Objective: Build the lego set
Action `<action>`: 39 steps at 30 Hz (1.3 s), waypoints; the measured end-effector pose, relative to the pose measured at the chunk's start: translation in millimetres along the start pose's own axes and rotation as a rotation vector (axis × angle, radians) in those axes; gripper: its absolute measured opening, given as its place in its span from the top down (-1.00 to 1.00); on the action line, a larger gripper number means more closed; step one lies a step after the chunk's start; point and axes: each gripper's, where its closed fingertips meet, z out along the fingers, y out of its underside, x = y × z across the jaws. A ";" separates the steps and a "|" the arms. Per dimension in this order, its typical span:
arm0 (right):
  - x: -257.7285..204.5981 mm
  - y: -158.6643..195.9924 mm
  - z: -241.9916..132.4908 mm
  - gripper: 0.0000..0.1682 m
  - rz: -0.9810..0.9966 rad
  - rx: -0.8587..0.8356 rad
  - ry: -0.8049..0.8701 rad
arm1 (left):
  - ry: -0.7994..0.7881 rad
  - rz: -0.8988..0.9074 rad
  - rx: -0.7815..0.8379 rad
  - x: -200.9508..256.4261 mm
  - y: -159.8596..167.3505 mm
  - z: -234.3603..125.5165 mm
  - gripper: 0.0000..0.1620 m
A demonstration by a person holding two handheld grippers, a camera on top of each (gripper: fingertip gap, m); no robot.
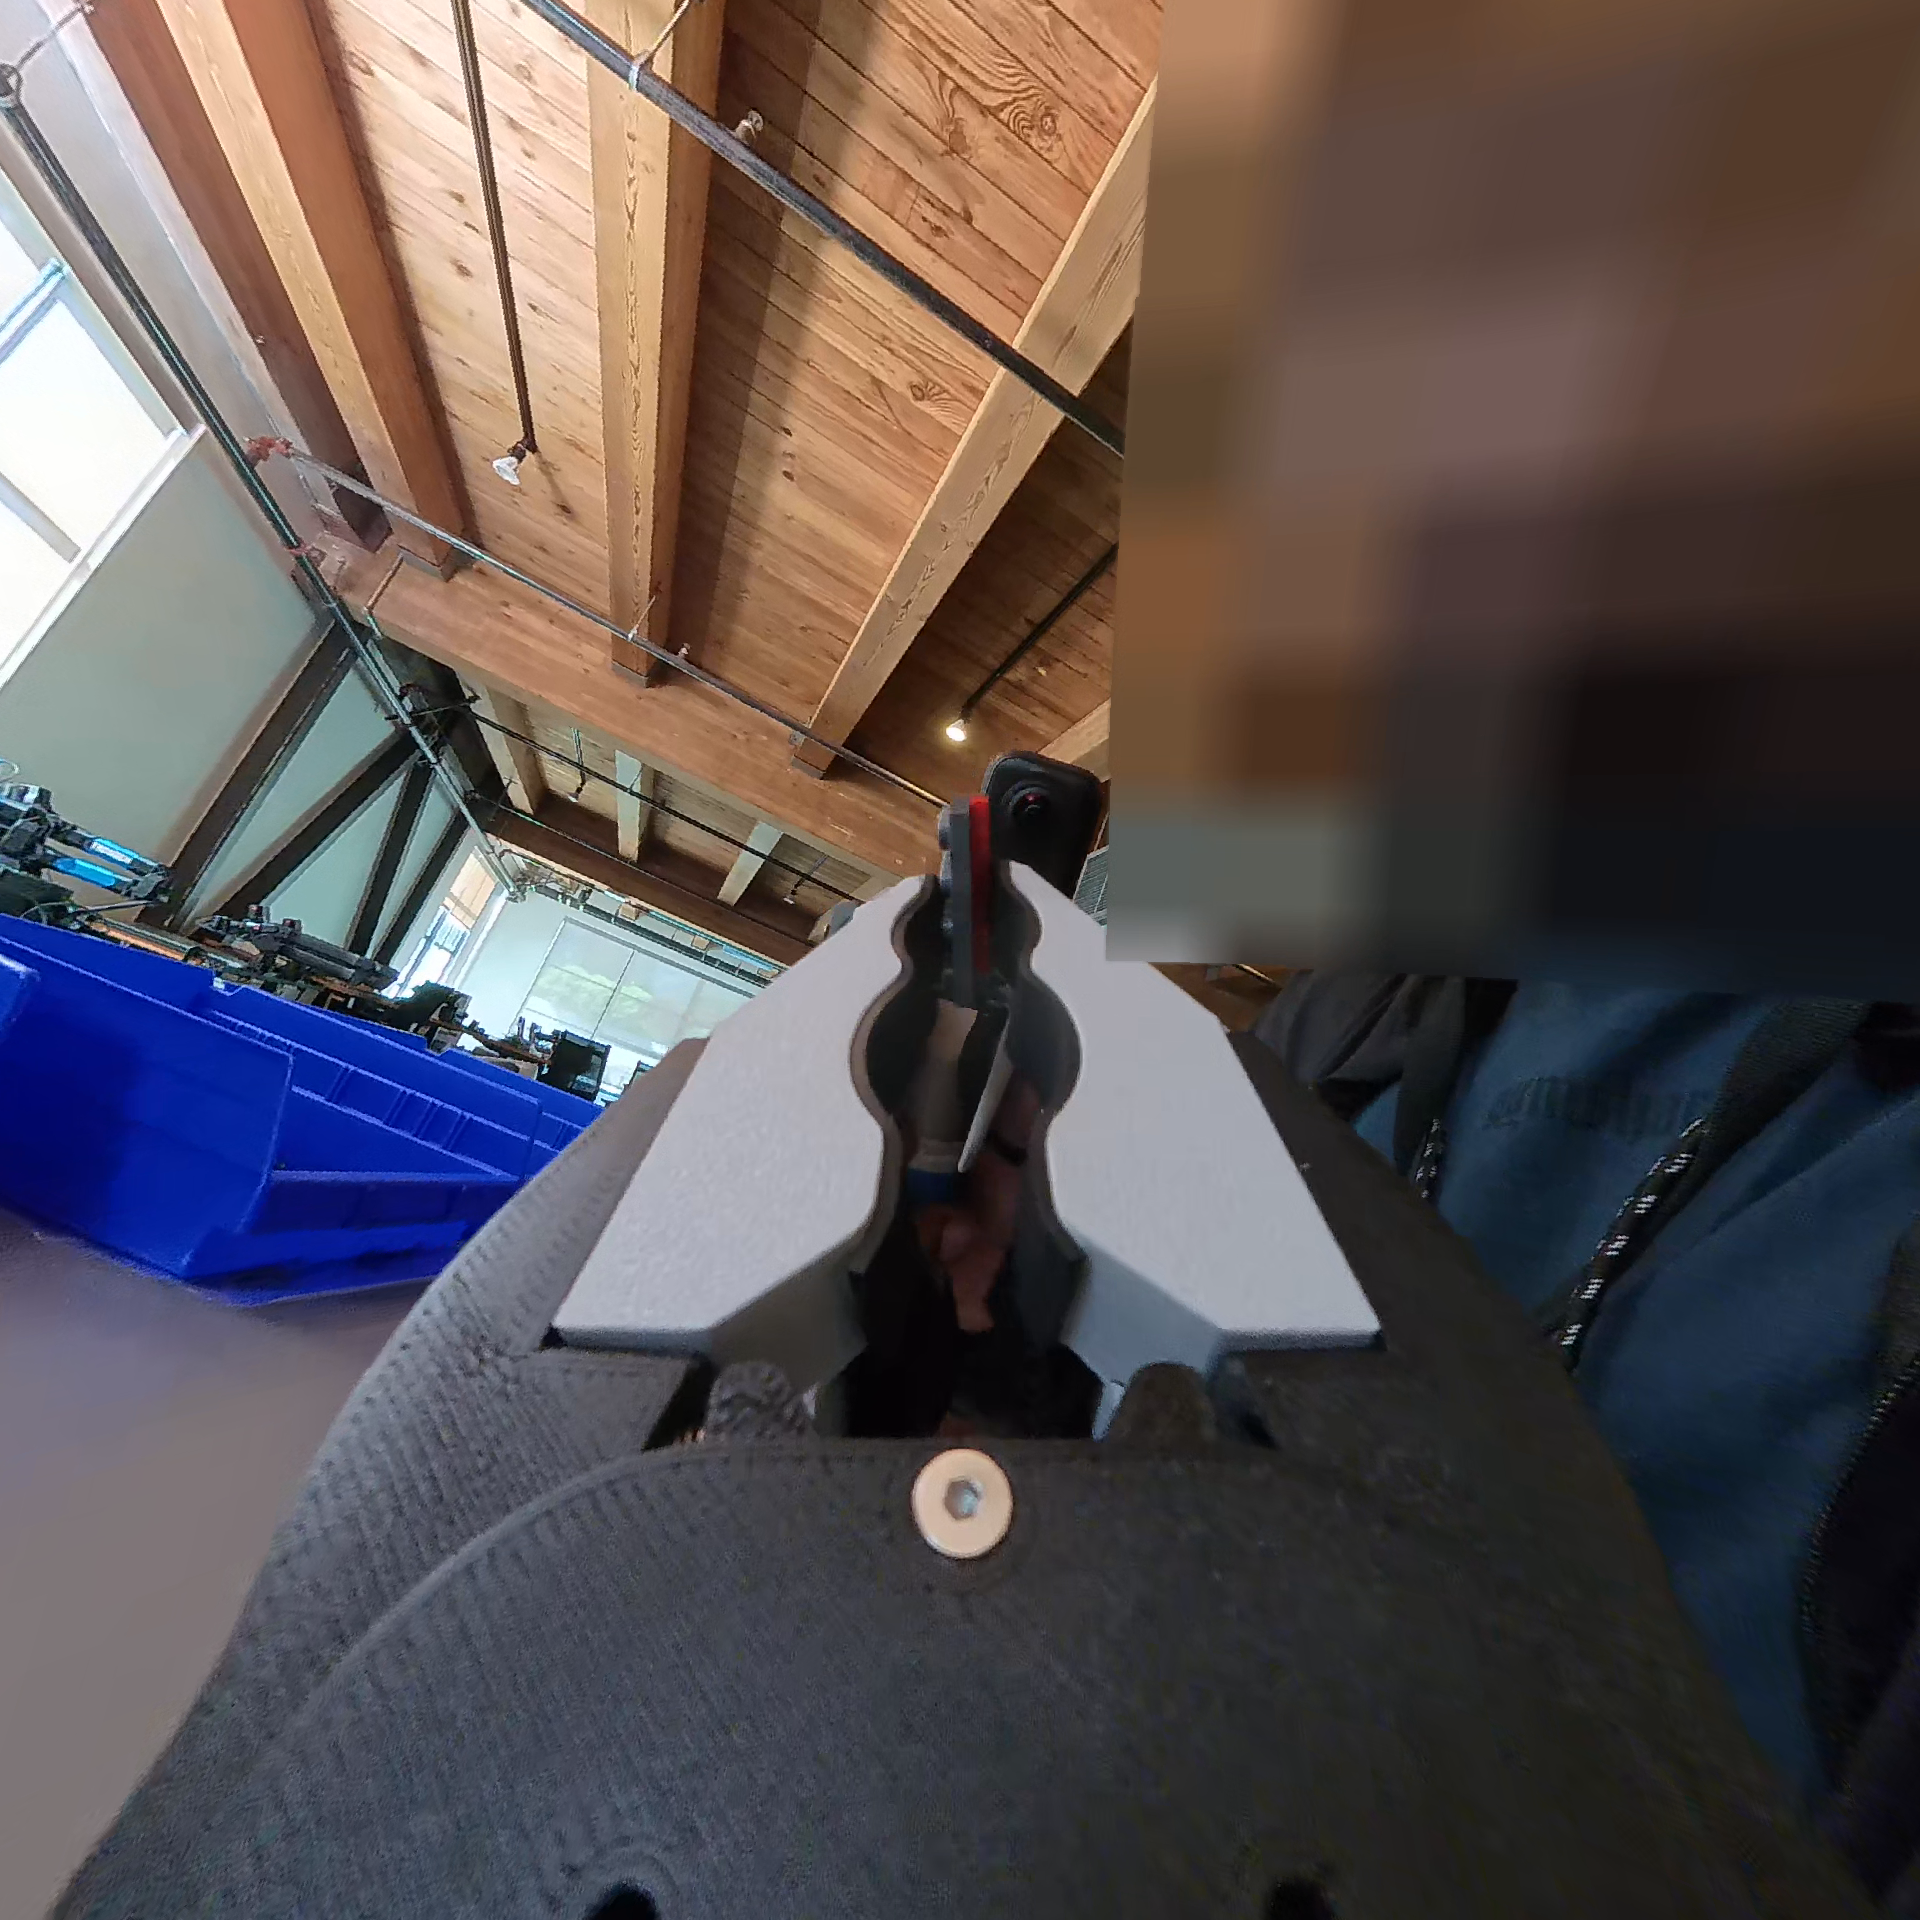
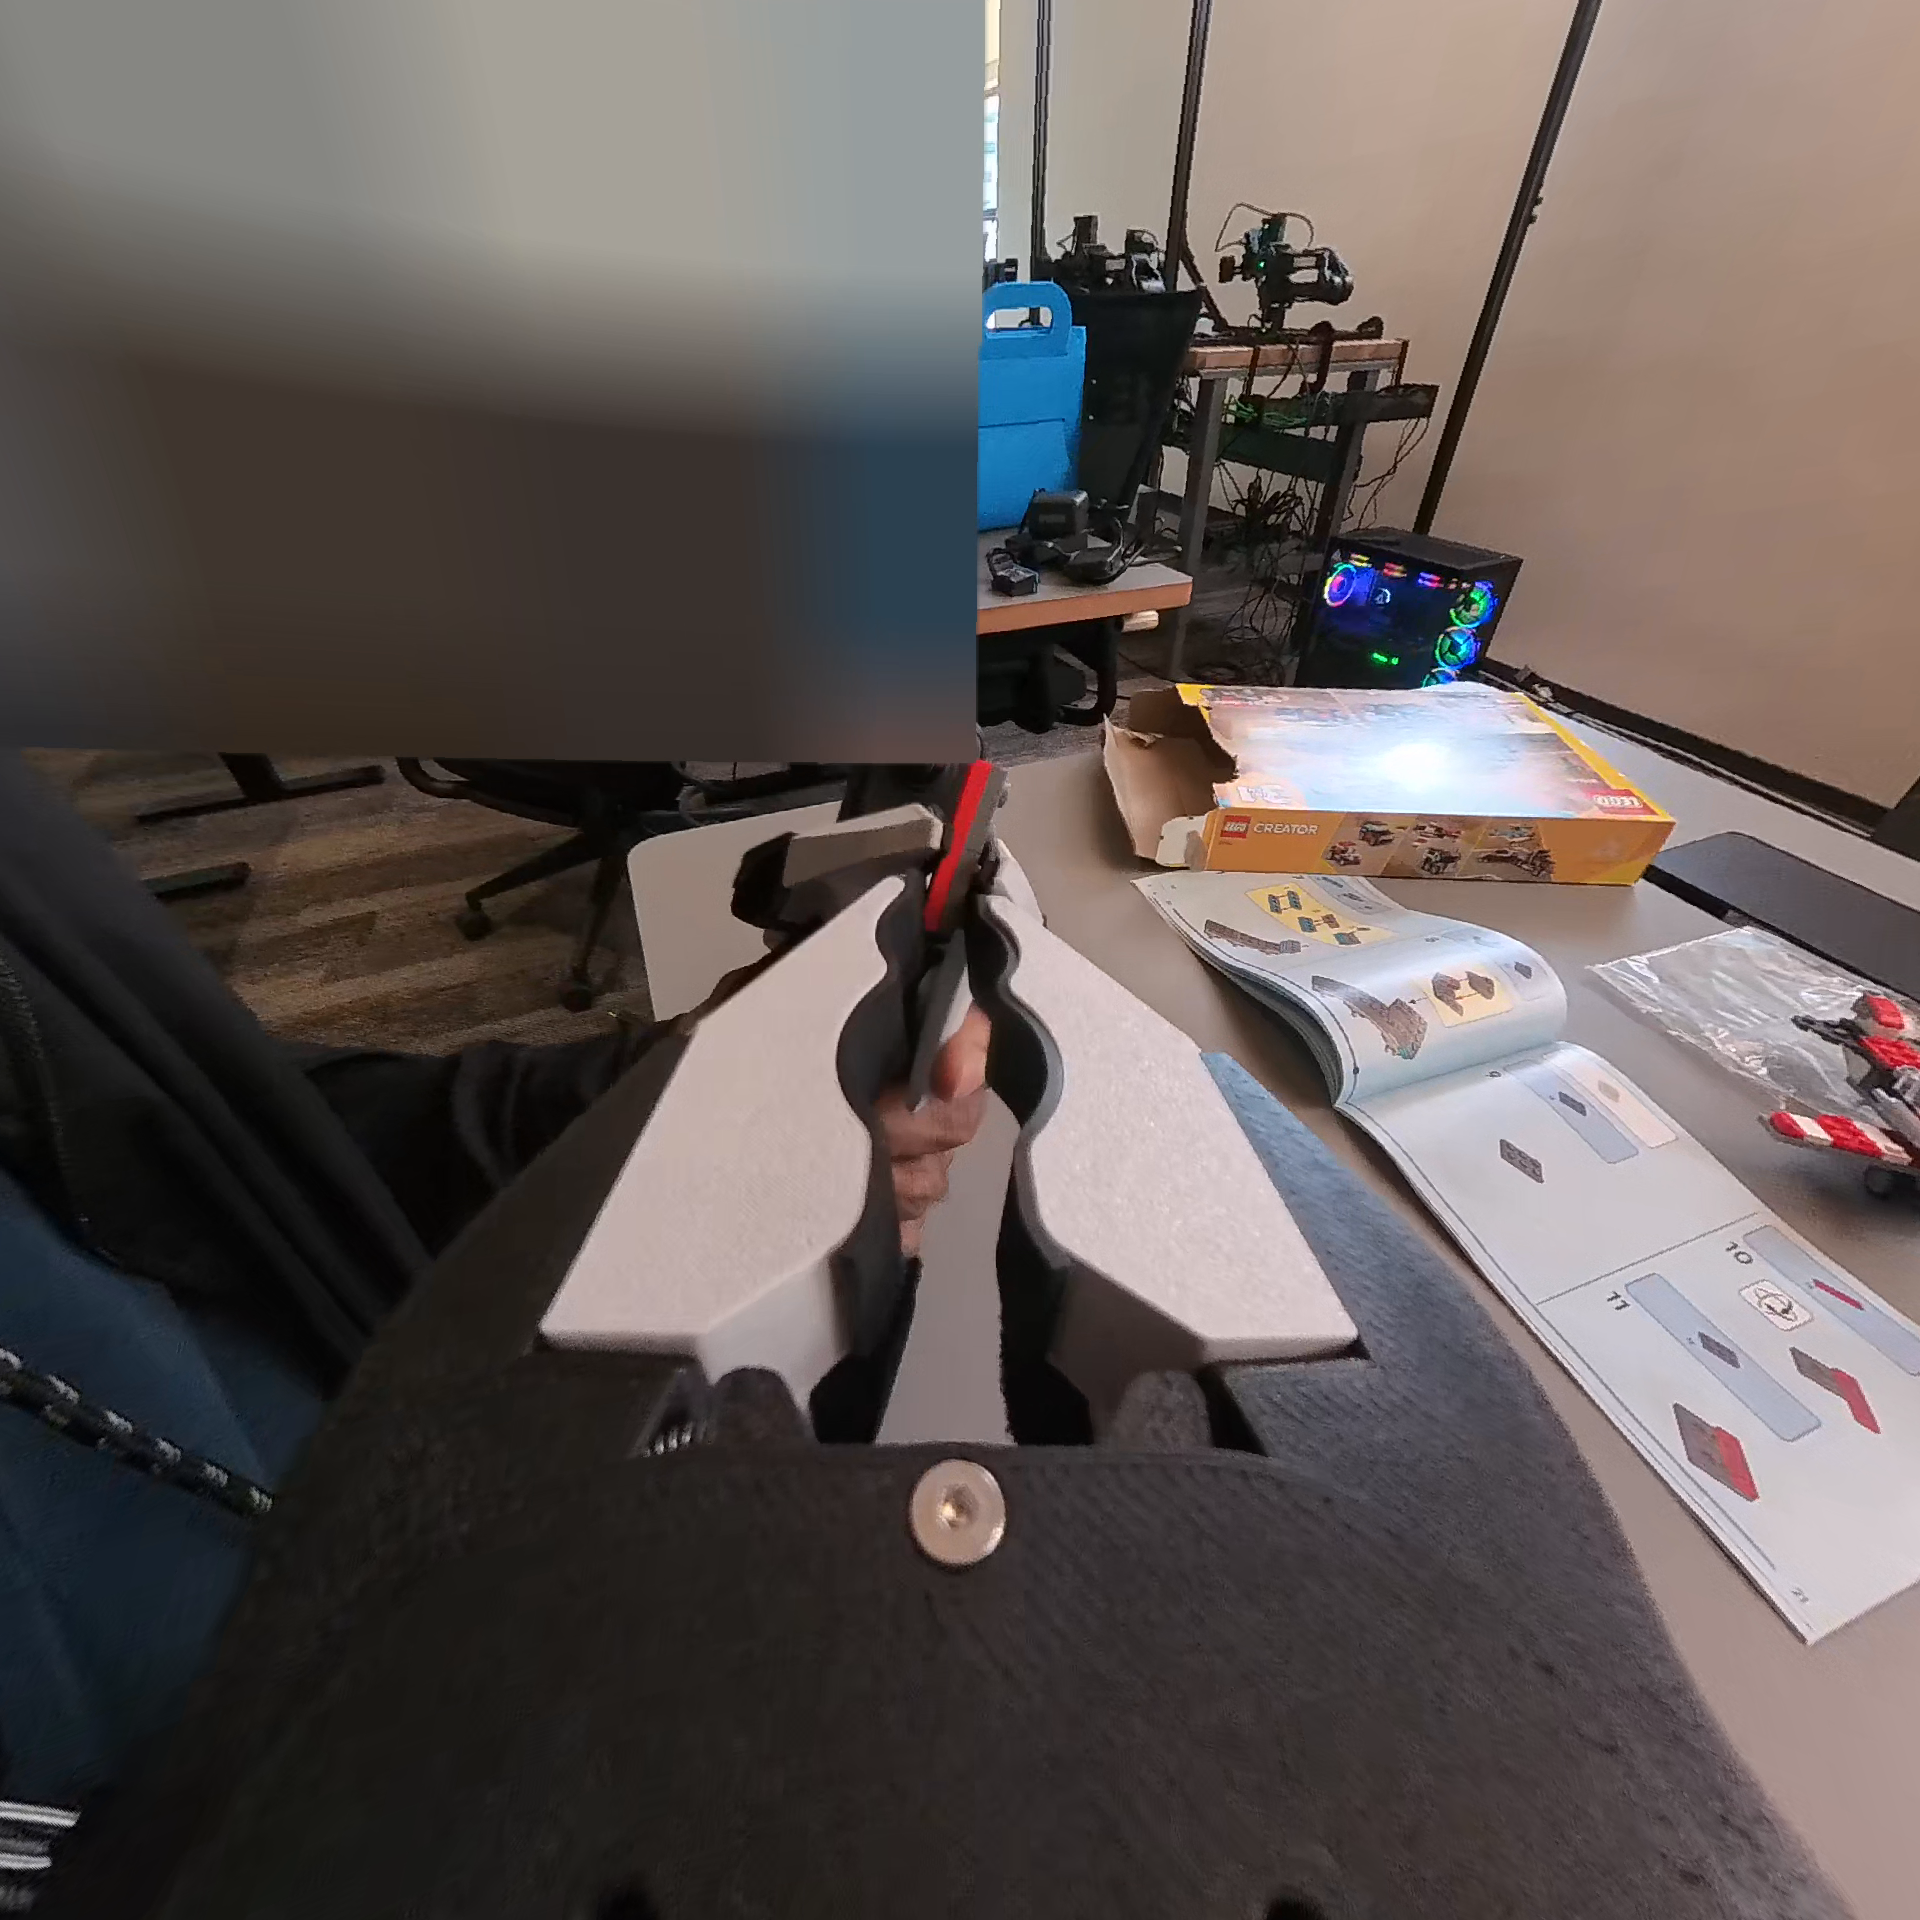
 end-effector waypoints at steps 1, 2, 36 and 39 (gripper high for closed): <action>0.1 -0.3 -0.1 0.91 -0.002 0.000 0.000 | 0.001 -0.002 0.000 0.2 -0.1 0.1 0.90; 0.3 -0.6 -0.1 0.91 -0.006 0.002 0.003 | 0.000 -0.004 0.000 0.1 -0.3 0.4 0.90; 12.2 5.7 -14.5 0.91 0.125 0.074 -0.052 | -0.086 -0.034 -0.054 -14.6 5.2 -0.6 0.95; 15.4 5.2 -16.2 0.87 0.187 0.101 -0.075 | -0.110 -0.030 -0.075 -18.2 7.4 -1.3 0.95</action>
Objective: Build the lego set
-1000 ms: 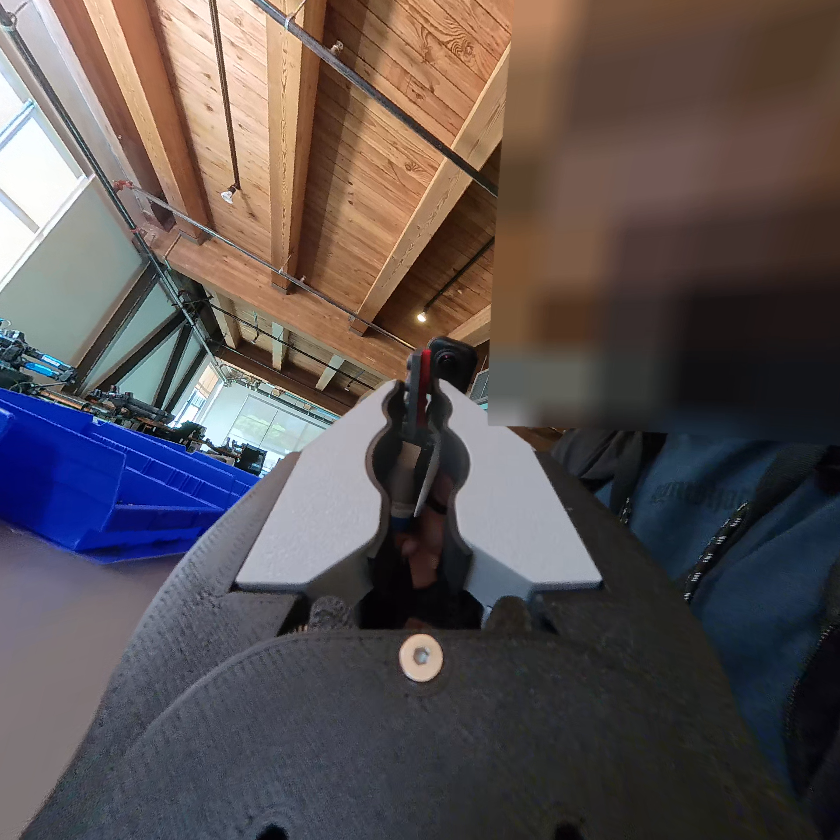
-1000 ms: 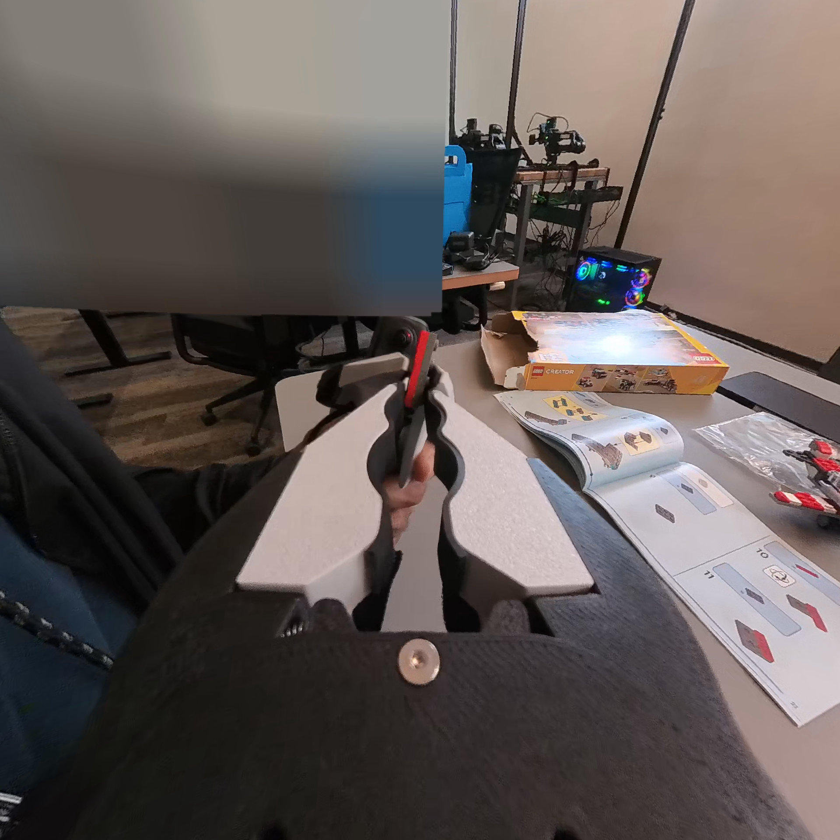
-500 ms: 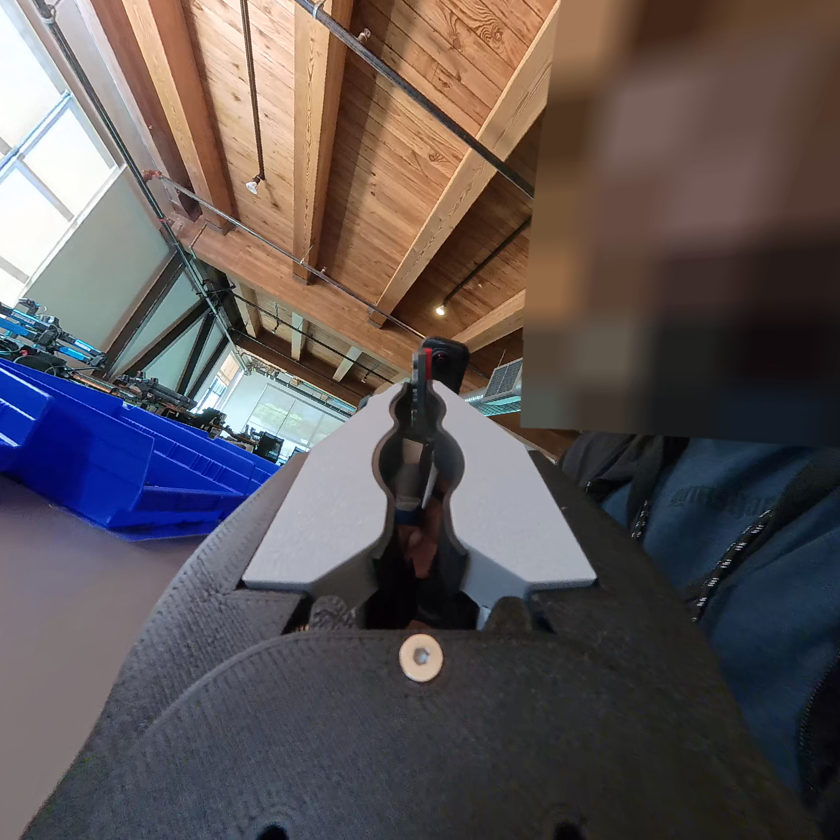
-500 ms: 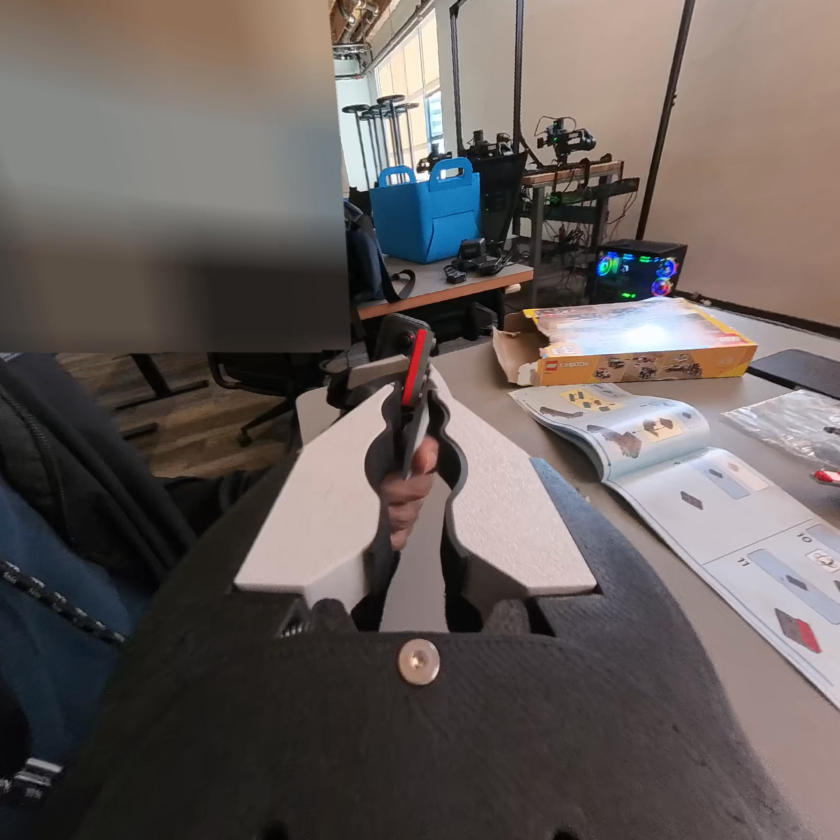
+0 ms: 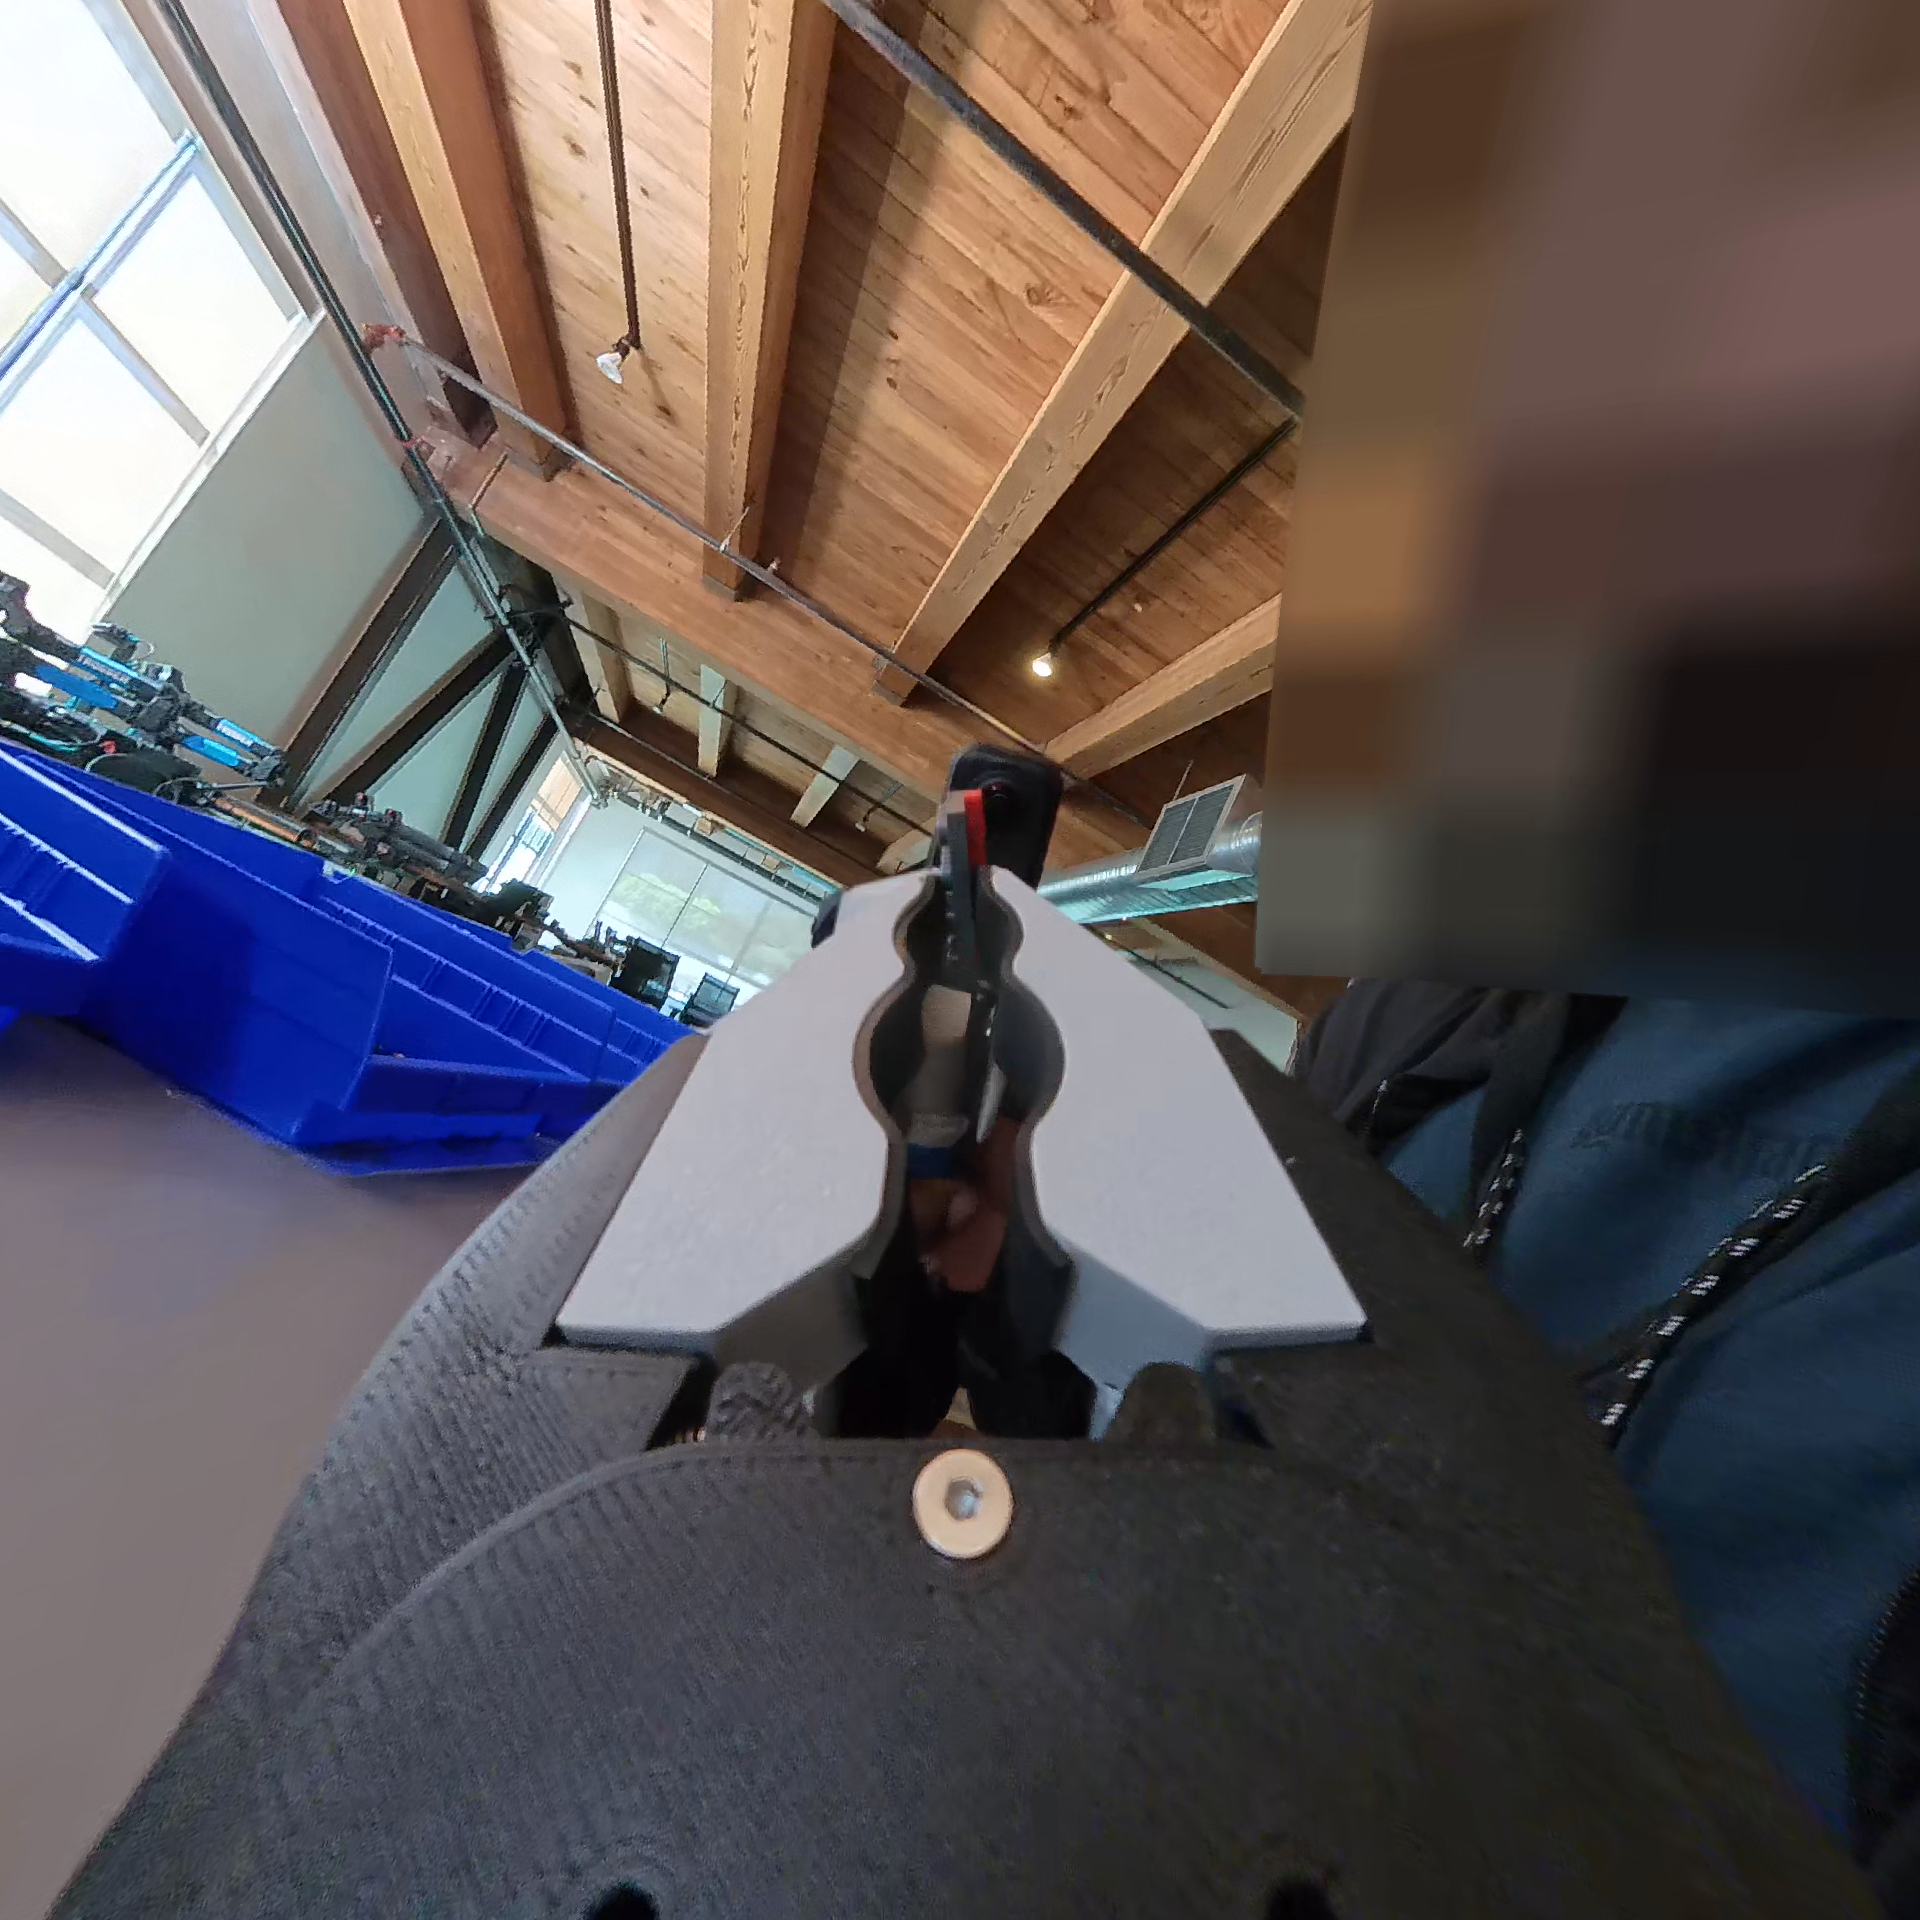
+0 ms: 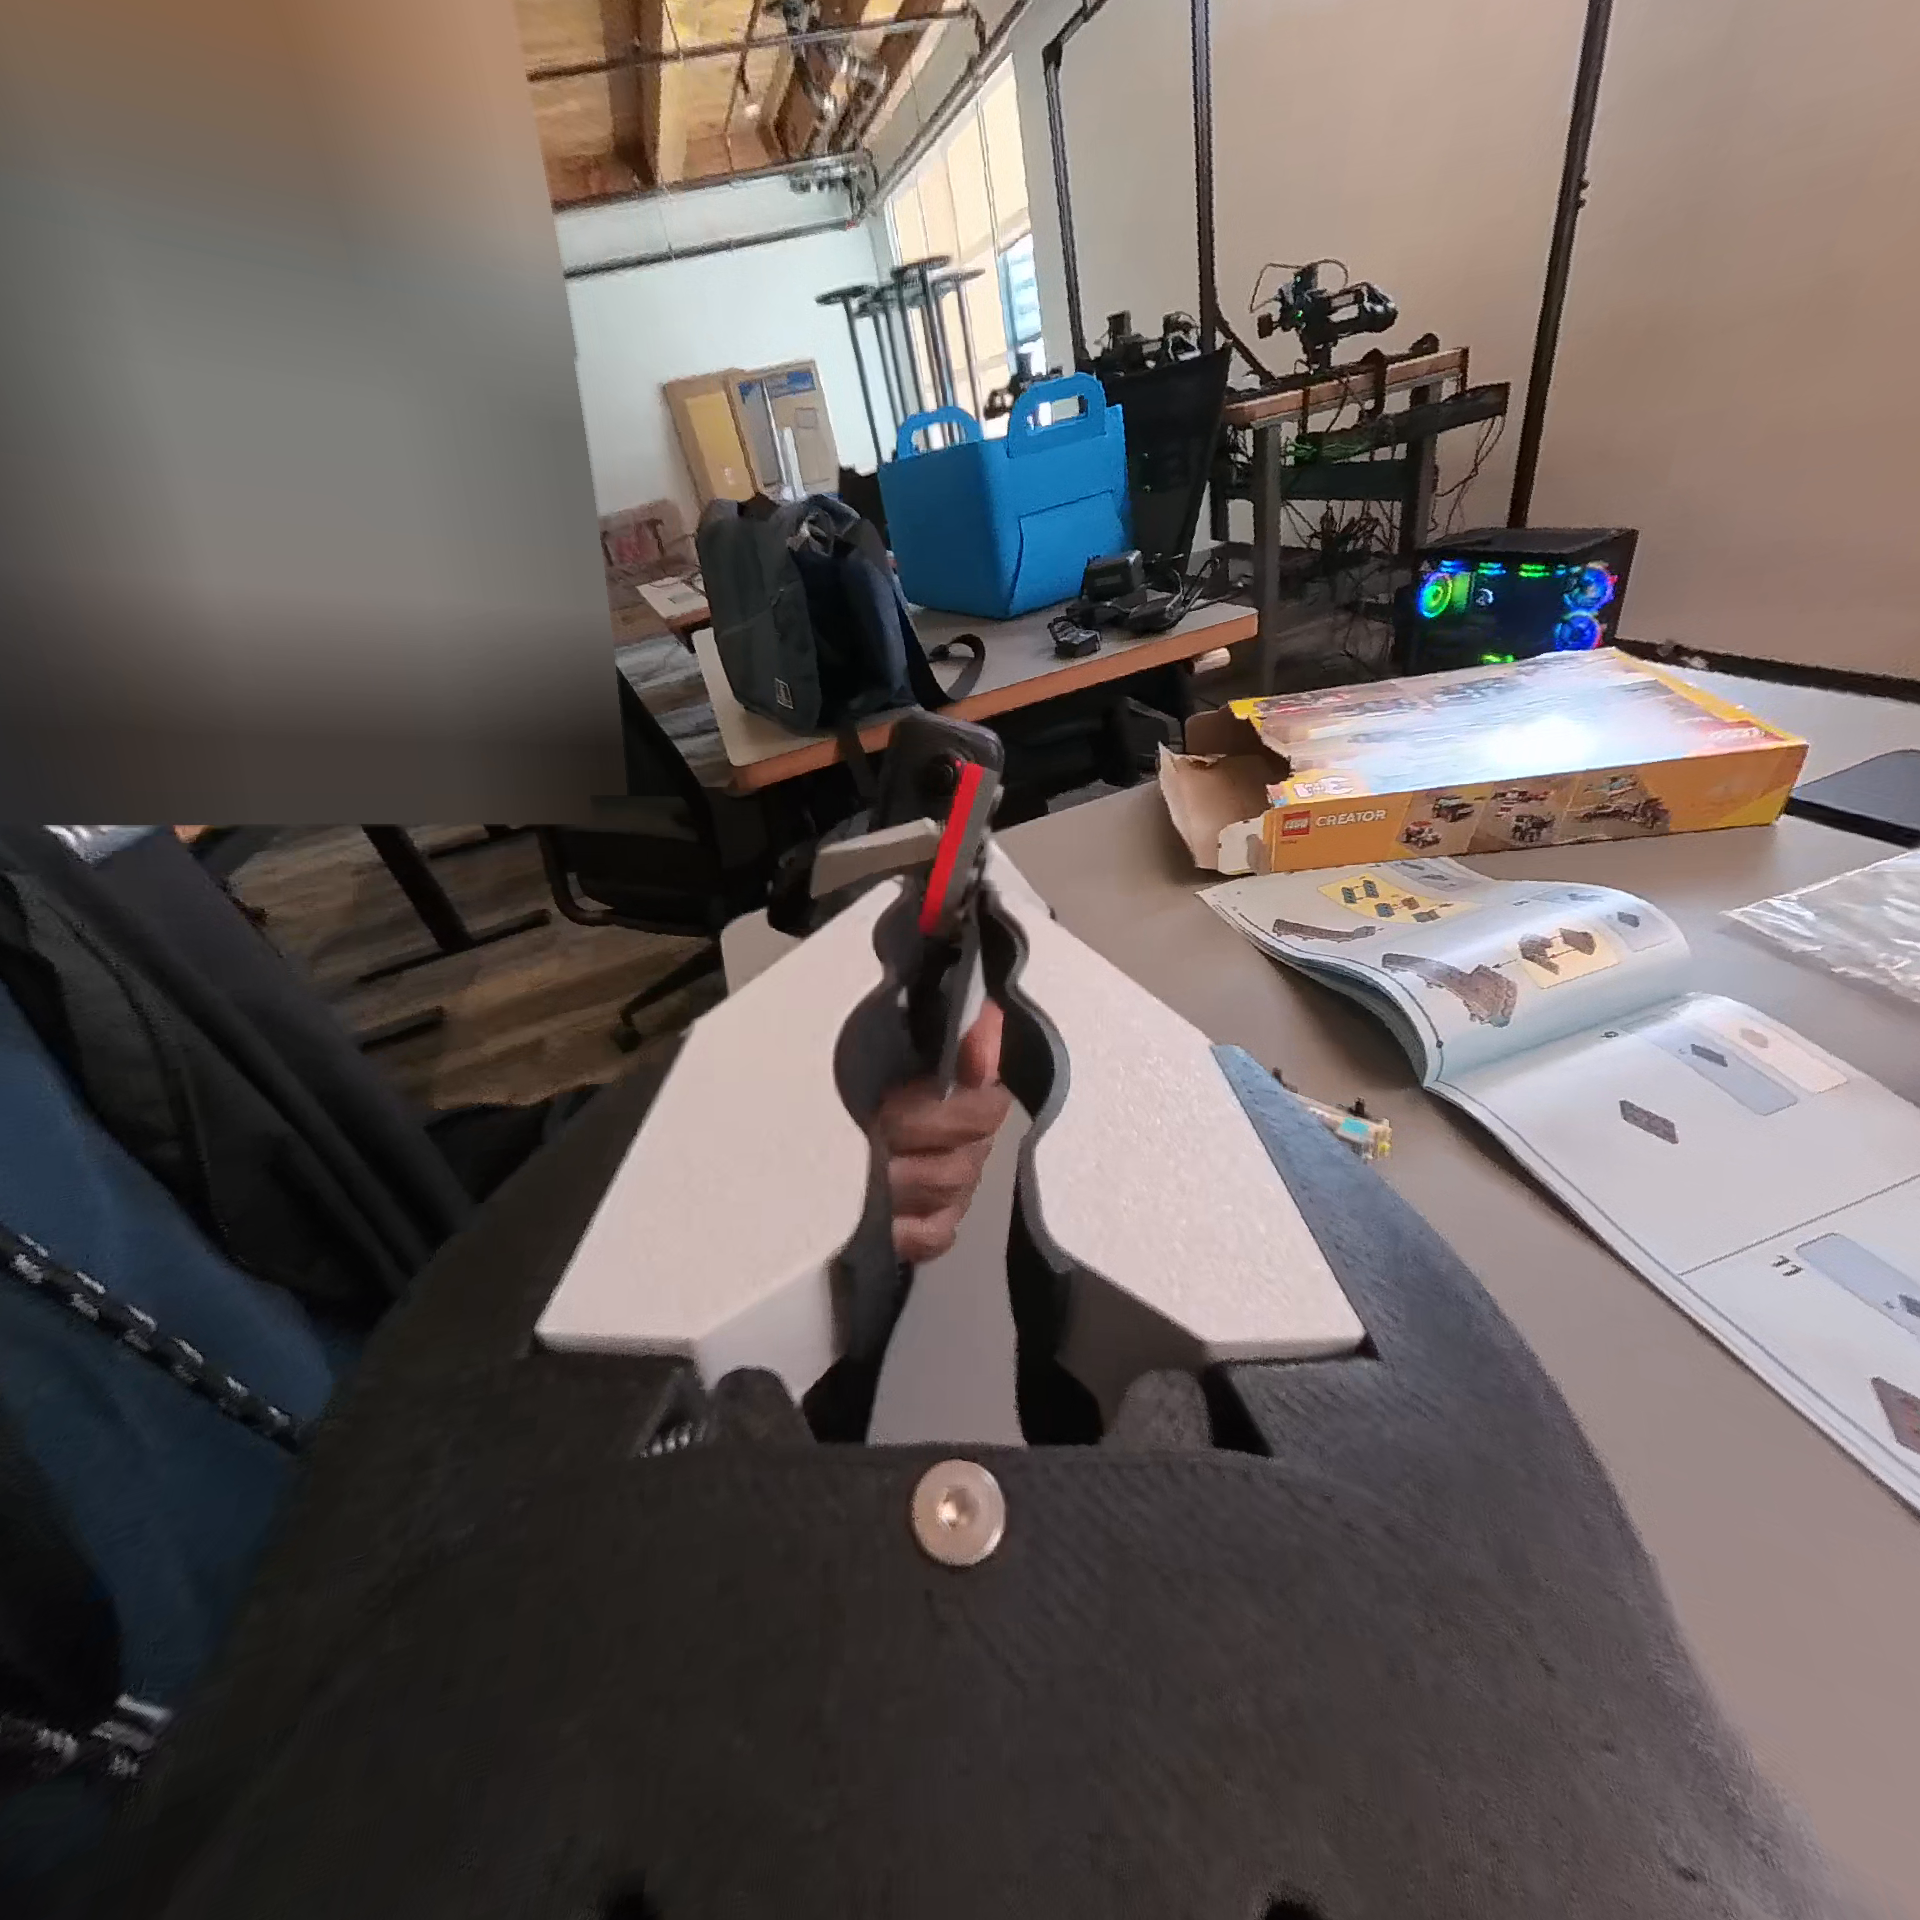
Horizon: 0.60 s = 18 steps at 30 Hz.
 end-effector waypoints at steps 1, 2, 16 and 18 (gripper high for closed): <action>1.7 -1.8 -1.4 0.81 0.017 0.017 -0.001 | -0.005 0.004 -0.014 -0.6 2.1 0.4 0.95; 2.4 -2.8 -2.6 0.79 0.030 0.027 -0.008 | -0.010 0.008 -0.029 -1.2 4.4 1.0 0.95; 9.1 0.7 -8.1 0.91 0.064 0.033 -0.029 | -0.045 -0.025 -0.092 -9.4 16.6 2.7 0.95; 14.2 3.7 -7.9 0.91 0.088 0.034 -0.017 | -0.070 -0.036 -0.097 -14.4 17.6 1.4 0.95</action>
